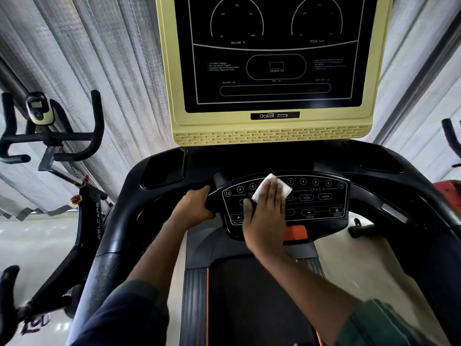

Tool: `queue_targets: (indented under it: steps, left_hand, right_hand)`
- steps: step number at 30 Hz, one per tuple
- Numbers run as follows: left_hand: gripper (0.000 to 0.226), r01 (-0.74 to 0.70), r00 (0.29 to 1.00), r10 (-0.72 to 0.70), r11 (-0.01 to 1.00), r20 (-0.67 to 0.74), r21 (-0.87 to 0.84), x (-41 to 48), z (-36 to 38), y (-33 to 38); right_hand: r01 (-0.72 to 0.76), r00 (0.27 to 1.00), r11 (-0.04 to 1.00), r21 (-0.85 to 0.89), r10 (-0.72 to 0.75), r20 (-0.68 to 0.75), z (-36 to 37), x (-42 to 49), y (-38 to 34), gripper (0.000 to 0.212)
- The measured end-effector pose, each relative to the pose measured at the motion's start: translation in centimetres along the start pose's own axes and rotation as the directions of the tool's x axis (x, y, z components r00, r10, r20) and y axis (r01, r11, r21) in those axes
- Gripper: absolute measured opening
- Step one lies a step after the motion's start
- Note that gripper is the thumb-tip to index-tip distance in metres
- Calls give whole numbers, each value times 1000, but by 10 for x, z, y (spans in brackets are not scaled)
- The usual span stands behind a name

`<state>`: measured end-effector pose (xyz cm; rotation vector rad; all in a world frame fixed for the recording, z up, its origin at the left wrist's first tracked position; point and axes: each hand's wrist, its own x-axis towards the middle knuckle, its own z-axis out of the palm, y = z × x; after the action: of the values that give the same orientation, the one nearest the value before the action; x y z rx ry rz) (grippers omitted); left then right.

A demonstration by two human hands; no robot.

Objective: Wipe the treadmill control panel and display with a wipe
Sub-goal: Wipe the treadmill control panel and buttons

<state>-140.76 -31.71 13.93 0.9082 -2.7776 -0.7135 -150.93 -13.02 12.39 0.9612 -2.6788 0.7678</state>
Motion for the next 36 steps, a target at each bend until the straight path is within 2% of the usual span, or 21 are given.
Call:
queue_targets:
  steps: [3,5,7,10,11,16,24,29,36]
  left_hand:
    - [42,36,999,-35,995,-16,96,-1,0,1]
    - [45,44,999,-42,994,-20,101,-1,0,2]
    - [49,63,998,-62,994,-19,89,-2,0,0]
    - [46,55,998,-55,997,-2,58,-1,1,-3]
    - [44,48,999,-48,998,7,41,-1,1,-4]
    - [41,27,999,-27,1000,35,9,3,-2,-9]
    - [39,45,998,-46,999,43,23,2,-2,-7]
    - [37,59,998,-59,997,11,45,0,0,-6]
    - [35,62,998,-60,996,-25,60,-5,1,-3]
  right_hand:
    - [160,984,987,-5,-159,78,11,-30,-4,73]
    - [199,977,980,-14,-197,78,11,-24,0,71]
    - [171,984,985,-23,-169,61,7,-7,-5,69]
    - [31,999,999,16,-31,24,5,6,-23,70]
    - [25,999,999,25,-25,26,7,2,-26,71]
    - [220,967,975,40,-223,120,15,-53,-18,71]
    - [219,967,975,23,-220,130,16,-26,-39,68]
    - [350,923,937,-5,-344,175,19,-68,-11,69]
    - [201,972,980,1,-200,123,15,-37,-35,69]
